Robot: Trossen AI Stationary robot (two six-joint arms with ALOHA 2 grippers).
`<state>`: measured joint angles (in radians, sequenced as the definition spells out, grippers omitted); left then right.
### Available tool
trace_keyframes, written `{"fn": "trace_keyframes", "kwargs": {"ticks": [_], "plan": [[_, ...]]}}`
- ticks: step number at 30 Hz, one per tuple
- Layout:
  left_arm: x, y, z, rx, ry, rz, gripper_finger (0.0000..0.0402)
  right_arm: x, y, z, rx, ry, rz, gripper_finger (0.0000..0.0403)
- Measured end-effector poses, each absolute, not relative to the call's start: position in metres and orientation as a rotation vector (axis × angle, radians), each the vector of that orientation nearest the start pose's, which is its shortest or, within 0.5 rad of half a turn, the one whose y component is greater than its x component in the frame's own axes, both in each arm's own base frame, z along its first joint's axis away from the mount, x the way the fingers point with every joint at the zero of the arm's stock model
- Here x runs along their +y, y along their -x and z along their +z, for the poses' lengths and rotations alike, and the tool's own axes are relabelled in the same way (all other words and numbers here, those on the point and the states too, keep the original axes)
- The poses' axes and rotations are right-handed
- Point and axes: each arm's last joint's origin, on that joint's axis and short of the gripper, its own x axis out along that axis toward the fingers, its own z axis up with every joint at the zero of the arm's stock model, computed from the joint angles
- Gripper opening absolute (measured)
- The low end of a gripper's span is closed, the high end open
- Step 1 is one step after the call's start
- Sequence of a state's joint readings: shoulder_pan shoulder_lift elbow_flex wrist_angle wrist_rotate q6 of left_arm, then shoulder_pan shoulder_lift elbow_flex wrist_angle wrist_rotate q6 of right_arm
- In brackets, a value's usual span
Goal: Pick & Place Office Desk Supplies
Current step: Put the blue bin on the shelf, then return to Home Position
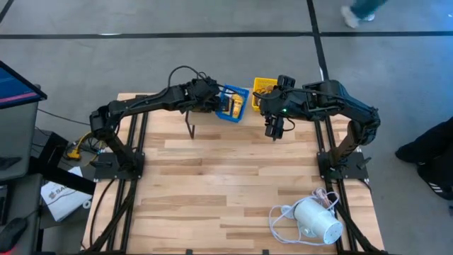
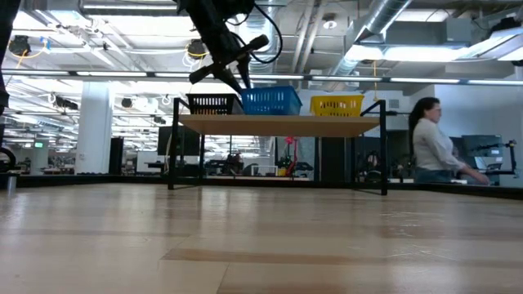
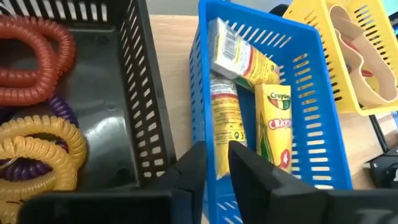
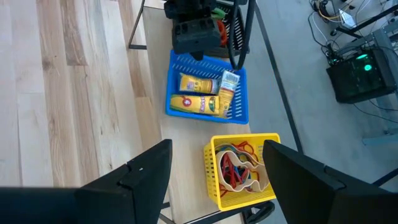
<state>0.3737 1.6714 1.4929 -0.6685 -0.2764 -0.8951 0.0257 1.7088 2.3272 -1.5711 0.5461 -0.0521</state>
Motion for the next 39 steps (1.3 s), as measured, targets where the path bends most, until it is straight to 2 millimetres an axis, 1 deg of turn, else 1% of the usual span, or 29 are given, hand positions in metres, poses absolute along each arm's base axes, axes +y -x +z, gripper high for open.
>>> {"fn": "trace_keyframes", "kwargs": {"ticks": [5, 7, 8, 12, 17, 21, 24, 26, 27, 28, 30, 31, 32, 33, 35, 37, 39], "plan": [[0.14, -0.335, 0.311, 0.513, 0.848, 0.947, 0.0084, -0.008, -0.275, 0.481, 0.933, 0.302, -0.461, 0.0249], [0.138, -0.334, 0.316, 0.503, 0.831, 0.928, 0.0089, -0.008, -0.275, 0.48, 0.932, 0.287, -0.454, 0.0249], [0.136, -0.332, 0.32, 0.495, 0.823, 0.917, 0.0091, -0.007, -0.275, 0.48, 0.932, 0.281, -0.447, 0.0249], [0.128, -0.32, 0.349, 0.411, 0.78, 0.801, 0.0096, -0.007, -0.274, 0.481, 0.931, 0.287, -0.439, 0.0249], [0.111, -0.286, 0.402, 0.254, 0.64, 0.661, 0.0093, -0.007, -0.265, 0.487, 0.899, 0.246, -0.462, 0.0249], [0.093, -0.252, 0.443, 0.075, 0.619, 0.547, 0.0092, -0.008, -0.251, 0.496, 0.867, 0.256, -0.457, 0.0249], [0.073, -0.219, 0.465, 0.032, 0.648, 0.413, 0.0092, -0.006, -0.227, 0.509, 0.811, 0.254, -0.443, 0.0249], [0.06, -0.204, 0.474, 0.015, 0.687, 0.308, 0.0092, -0.004, -0.206, 0.519, 0.75, 0.17, -0.417, 0.0249], [0.052, -0.195, 0.476, 0.042, 0.679, 0.242, 0.0093, -0.004, -0.194, 0.523, 0.723, 0.107, -0.356, 0.0249], [0.045, -0.189, 0.474, 0.082, 0.625, 0.191, 0.0093, -0.002, -0.183, 0.527, 0.702, 0.054, -0.268, 0.0249], [0.023, -0.178, 0.473, 0.091, 0.442, 0.047, 0.0092, 0.003, -0.156, 0.534, 0.654, -0.006, -0.125, 0.0249], [0.012, -0.174, 0.467, 0.108, 0.384, 0.006, 0.0092, 0.006, -0.143, 0.534, 0.641, -0.038, -0.102, 0.0249], [0.003, -0.172, 0.461, 0.105, 0.356, -0.009, 0.0092, 0.009, -0.132, 0.531, 0.643, -0.071, -0.093, 0.0249], [-0.004, -0.165, 0.454, 0.095, 0.342, -0.001, 0.0093, 0.01, -0.12, 0.525, 0.652, -0.101, -0.1, 0.0249], [-0.012, -0.161, 0.426, 0.146, 0.301, 0.049, 0.0094, 0.014, -0.105, 0.505, 0.684, -0.124, -0.114, 0.0249], [-0.018, -0.158, 0.401, 0.112, 0.292, 0.043, 0.0094, 0.02, -0.1, 0.478, 0.661, -0.172, -0.075, 0.0249], [-0.021, -0.153, 0.374, 0.066, 0.335, -0.007, 0.0095, 0.027, -0.102, 0.447, 0.583, -0.251, -0.025, 0.0249]]}}
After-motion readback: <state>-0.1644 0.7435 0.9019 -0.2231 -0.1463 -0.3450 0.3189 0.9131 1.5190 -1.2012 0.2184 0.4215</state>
